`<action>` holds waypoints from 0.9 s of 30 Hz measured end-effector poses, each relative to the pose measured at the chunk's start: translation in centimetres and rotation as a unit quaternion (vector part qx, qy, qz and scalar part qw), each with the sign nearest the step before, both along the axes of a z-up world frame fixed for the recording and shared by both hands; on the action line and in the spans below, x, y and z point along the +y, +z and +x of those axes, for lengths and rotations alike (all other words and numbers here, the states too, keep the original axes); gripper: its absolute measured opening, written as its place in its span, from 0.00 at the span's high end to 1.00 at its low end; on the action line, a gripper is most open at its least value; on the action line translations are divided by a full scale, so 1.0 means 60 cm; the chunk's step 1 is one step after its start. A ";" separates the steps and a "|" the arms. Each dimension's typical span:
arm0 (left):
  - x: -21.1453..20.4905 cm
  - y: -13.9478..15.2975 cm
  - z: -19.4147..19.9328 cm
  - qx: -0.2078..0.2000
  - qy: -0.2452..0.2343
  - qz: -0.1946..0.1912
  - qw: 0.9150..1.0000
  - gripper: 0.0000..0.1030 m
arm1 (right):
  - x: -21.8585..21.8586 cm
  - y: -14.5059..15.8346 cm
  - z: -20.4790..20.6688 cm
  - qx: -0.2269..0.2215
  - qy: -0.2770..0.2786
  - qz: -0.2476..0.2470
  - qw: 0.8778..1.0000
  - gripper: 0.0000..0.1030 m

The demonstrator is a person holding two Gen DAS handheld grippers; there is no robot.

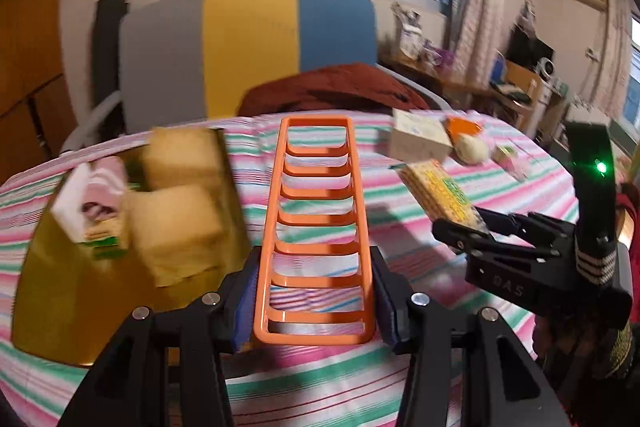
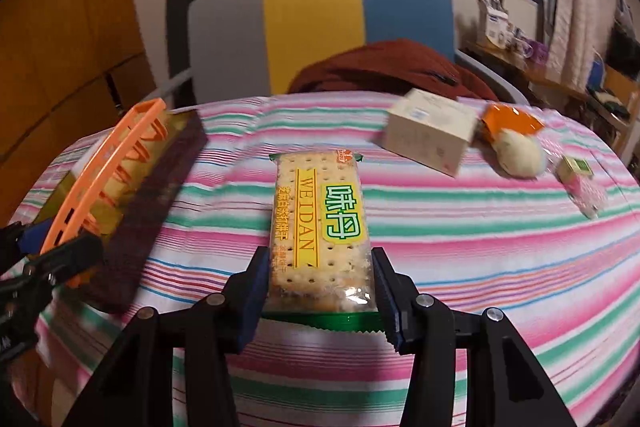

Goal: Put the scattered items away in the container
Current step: 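Carry the cracker pack and orange rack with both tools toward the gold tray, then lower the orange rack and cracker pack into the tray and open both tools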

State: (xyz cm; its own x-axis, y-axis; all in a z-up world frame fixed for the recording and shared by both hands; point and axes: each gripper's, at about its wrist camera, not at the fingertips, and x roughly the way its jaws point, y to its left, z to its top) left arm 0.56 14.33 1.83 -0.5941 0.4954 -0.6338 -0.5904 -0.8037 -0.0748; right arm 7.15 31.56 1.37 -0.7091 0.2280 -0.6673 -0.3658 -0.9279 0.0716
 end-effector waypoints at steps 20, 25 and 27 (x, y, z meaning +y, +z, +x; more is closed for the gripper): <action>-0.249 -0.019 -0.113 -0.001 0.188 -0.023 0.982 0.52 | -0.246 0.064 -0.110 0.064 0.242 -0.003 0.968 0.51; -0.271 -0.044 -0.144 -0.017 0.200 -0.039 0.979 0.52 | -0.298 0.053 -0.154 0.046 0.277 -0.002 0.960 0.51; -0.276 -0.055 -0.155 -0.028 0.200 -0.046 0.978 0.52 | -0.312 0.043 -0.178 0.032 0.284 -0.003 0.958 0.51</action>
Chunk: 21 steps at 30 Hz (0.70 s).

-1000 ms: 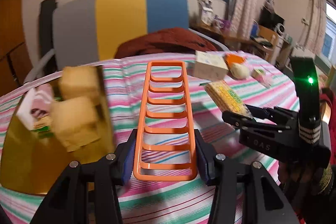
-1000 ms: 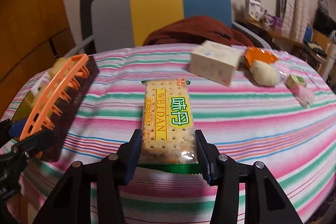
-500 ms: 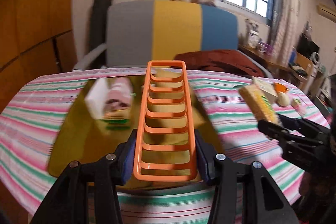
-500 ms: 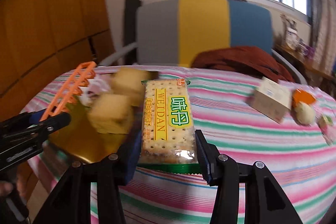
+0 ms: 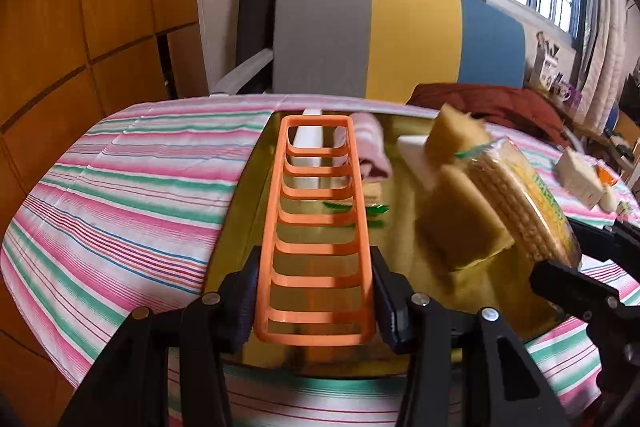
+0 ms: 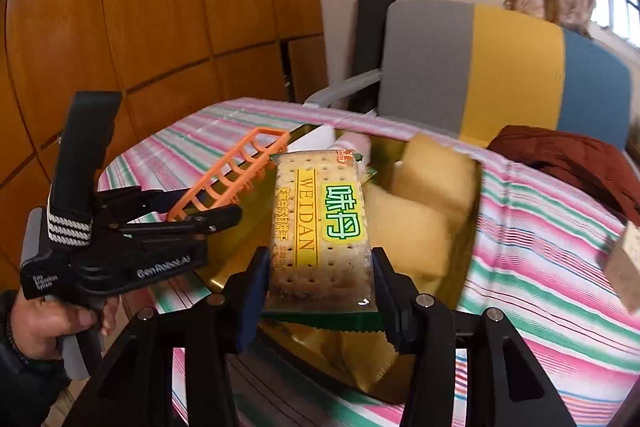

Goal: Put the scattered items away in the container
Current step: 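Lower the orange rack and cracker pack into the tray and open both tools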

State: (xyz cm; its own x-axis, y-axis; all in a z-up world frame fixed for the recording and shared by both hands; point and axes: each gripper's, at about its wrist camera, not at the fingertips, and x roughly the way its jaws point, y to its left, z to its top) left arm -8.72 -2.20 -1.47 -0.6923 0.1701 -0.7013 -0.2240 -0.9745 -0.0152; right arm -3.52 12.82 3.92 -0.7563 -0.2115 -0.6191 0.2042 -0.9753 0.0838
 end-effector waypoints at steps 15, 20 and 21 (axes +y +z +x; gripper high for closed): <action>-0.028 -0.007 0.012 0.013 0.011 0.001 1.000 0.51 | -0.010 -0.067 -0.034 -0.059 0.016 -0.034 0.998 0.31; -0.023 -0.010 0.012 0.009 0.005 -0.014 1.000 0.51 | -0.010 -0.054 -0.014 -0.043 0.014 -0.036 0.998 0.31; -0.020 -0.012 0.012 0.005 0.001 -0.022 1.000 0.51 | -0.010 -0.051 -0.010 -0.041 0.013 -0.037 0.998 0.31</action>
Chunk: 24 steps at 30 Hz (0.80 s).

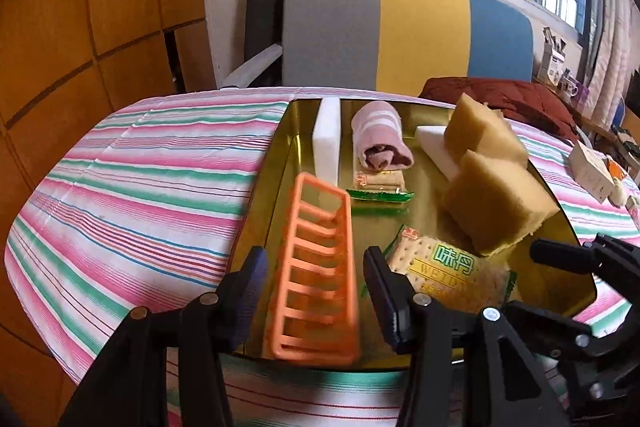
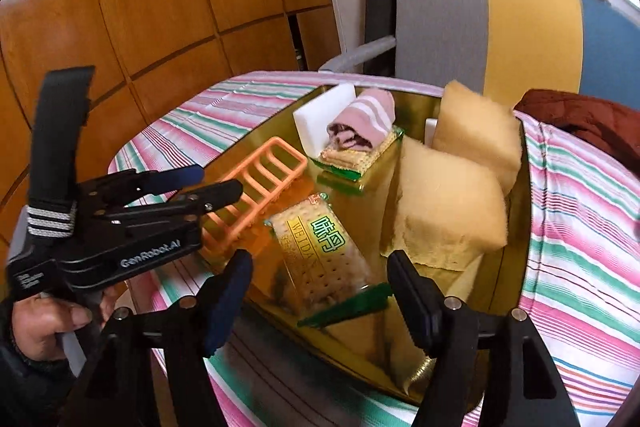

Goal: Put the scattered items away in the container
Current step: 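Lower the orange rack and cracker pack into the tray and open both tools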

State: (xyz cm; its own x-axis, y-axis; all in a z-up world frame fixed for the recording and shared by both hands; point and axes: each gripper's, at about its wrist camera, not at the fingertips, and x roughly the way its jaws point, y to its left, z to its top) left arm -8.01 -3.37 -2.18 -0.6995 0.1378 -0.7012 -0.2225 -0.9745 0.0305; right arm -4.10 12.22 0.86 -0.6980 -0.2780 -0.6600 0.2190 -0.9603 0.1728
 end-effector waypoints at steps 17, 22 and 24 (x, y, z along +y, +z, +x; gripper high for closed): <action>0.079 0.060 0.062 0.032 -0.053 0.025 0.998 0.42 | 0.172 0.031 0.091 0.032 -0.130 -0.057 0.989 0.21; 0.151 0.075 0.080 0.045 -0.083 0.003 0.996 0.42 | 0.244 0.029 0.130 0.031 -0.184 -0.043 0.981 0.19; 0.182 0.080 0.087 0.049 -0.094 -0.002 0.994 0.42 | 0.270 0.028 0.145 0.030 -0.199 -0.030 0.979 0.18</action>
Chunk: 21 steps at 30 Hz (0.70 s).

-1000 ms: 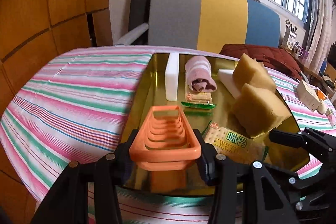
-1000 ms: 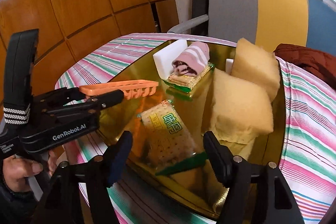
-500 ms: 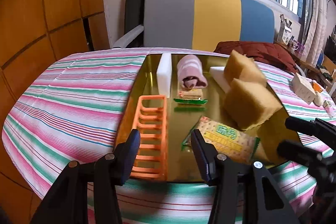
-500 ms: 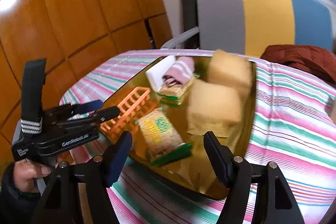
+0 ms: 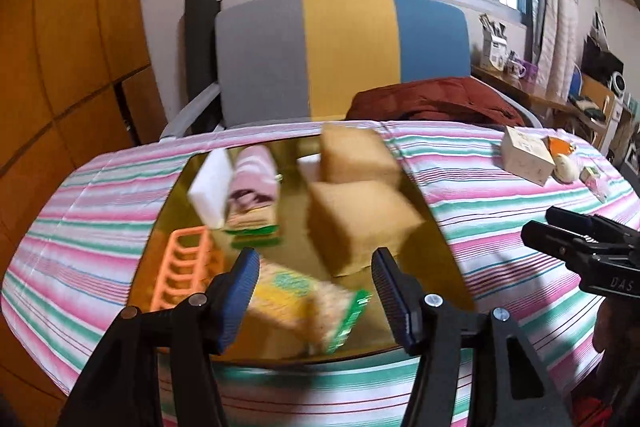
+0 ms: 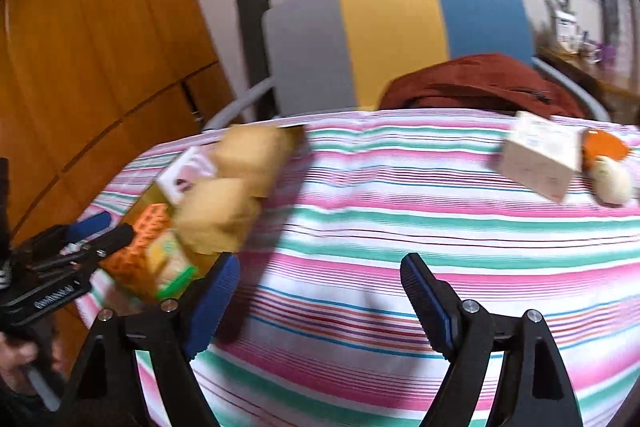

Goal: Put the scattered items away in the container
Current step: 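Lower the orange rack and cracker pack into the tray and open both tools, then move both tools from the gold tray back toward the remaining items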

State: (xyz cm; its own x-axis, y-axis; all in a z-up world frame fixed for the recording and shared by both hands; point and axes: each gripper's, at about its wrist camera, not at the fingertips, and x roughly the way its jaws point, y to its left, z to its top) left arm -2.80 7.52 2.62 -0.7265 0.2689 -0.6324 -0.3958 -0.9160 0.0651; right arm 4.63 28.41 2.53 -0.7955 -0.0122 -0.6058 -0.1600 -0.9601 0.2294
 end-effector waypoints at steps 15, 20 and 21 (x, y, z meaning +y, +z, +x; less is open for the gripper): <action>0.208 0.002 0.065 0.030 -0.086 -0.041 0.995 0.42 | 0.252 0.011 0.137 -0.042 -0.143 0.011 0.989 0.12; 0.263 -0.037 0.092 -0.009 -0.151 -0.031 0.988 0.42 | 0.334 0.022 0.188 -0.049 -0.196 -0.013 0.979 0.03; 0.274 -0.046 0.097 -0.018 -0.163 -0.033 0.986 0.42 | 0.349 0.025 0.198 -0.050 -0.207 -0.016 0.977 0.03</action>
